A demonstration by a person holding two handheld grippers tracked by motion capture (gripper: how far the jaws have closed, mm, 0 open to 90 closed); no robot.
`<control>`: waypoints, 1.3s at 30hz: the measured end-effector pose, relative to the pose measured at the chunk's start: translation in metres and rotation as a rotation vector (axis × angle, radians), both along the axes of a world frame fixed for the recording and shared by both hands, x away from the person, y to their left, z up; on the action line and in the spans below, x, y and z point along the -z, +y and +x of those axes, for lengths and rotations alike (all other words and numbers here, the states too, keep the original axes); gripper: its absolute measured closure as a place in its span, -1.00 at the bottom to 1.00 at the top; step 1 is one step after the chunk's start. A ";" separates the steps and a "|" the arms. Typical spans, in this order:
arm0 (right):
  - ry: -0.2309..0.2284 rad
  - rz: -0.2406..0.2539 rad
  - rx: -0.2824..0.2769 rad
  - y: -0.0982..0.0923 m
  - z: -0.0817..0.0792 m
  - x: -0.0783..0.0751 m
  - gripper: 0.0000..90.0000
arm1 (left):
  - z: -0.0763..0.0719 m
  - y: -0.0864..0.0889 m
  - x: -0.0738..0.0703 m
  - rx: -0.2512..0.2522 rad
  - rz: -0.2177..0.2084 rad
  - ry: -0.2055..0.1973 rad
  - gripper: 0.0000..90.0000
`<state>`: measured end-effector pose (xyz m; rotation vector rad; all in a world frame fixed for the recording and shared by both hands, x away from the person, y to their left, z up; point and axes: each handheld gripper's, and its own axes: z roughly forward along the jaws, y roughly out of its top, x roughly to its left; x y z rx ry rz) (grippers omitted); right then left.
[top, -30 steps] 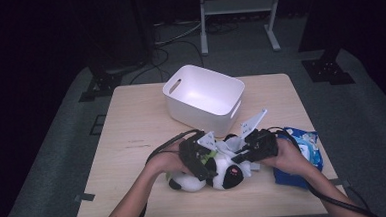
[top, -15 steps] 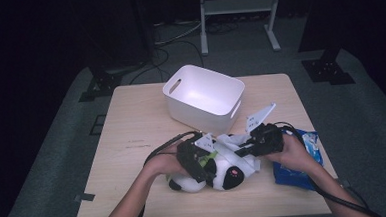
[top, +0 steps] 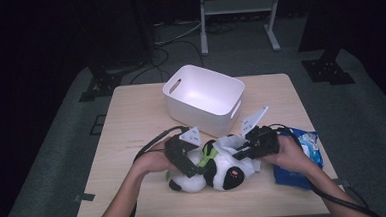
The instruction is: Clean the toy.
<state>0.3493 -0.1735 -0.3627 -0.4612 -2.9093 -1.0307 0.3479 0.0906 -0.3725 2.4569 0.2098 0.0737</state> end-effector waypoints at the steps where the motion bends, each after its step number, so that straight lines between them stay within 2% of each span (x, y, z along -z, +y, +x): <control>1: -0.008 0.008 -0.010 0.004 0.001 -0.004 0.82 | 0.000 0.002 0.001 -0.004 -0.005 0.009 -0.76; 4: -0.018 0.015 -0.023 0.015 0.004 -0.012 0.82 | -0.001 0.003 0.005 0.002 -0.002 0.024 -0.73; 6: -0.015 0.016 -0.052 0.035 0.010 -0.016 0.81 | -0.001 0.005 0.008 0.006 -0.030 0.039 -0.75; 9: -0.009 -0.013 -0.069 0.047 0.013 -0.014 0.81 | 0.000 0.011 0.007 -0.012 -0.060 0.046 -0.76; 10: 0.007 -0.055 -0.088 0.060 0.016 -0.007 0.81 | 0.001 0.020 0.007 -0.030 -0.071 0.051 -0.79; 12: 0.006 -0.059 -0.099 0.063 0.016 -0.005 0.81 | 0.002 0.026 0.007 -0.042 -0.081 0.053 -0.79; 15: 0.012 -0.063 -0.102 0.062 0.015 -0.005 0.81 | 0.004 0.043 0.006 -0.079 -0.111 0.062 -0.83; 16: 0.029 -0.063 -0.122 0.060 0.012 -0.003 0.82 | 0.007 0.054 0.005 -0.098 -0.152 0.079 -0.83; 18: 0.027 -0.071 -0.124 0.058 0.008 -0.002 0.82 | 0.009 0.058 0.004 -0.104 -0.161 0.084 -0.83; 21: 0.036 -0.078 -0.139 0.057 0.004 -0.001 0.82 | 0.011 0.064 0.007 -0.131 -0.142 0.092 -0.83; 25: 0.034 -0.088 -0.163 0.055 -0.004 0.000 0.82 | 0.015 0.069 0.014 -0.139 -0.138 0.123 -0.83; 26: 0.043 -0.093 -0.171 0.054 -0.007 0.001 0.83 | 0.017 0.069 0.017 -0.151 -0.143 0.144 -0.88; 33: 0.047 -0.097 -0.204 0.054 -0.011 0.004 0.83 | 0.020 0.066 0.026 -0.122 -0.140 0.206 -0.94; 34: 0.050 -0.100 -0.199 0.054 -0.012 0.004 0.83 | 0.020 0.065 0.028 -0.100 -0.144 0.227 -0.86; 37: 0.044 -0.105 -0.201 0.055 -0.012 0.002 0.83 | 0.020 0.066 0.029 -0.083 -0.148 0.240 -0.75; 38: 0.041 -0.106 -0.203 0.055 -0.011 0.001 0.83 | 0.020 0.067 0.029 -0.064 -0.156 0.248 -0.68; 39: 0.038 -0.103 -0.199 0.056 -0.011 -0.001 0.83 | 0.019 0.067 0.029 -0.056 -0.164 0.249 -0.54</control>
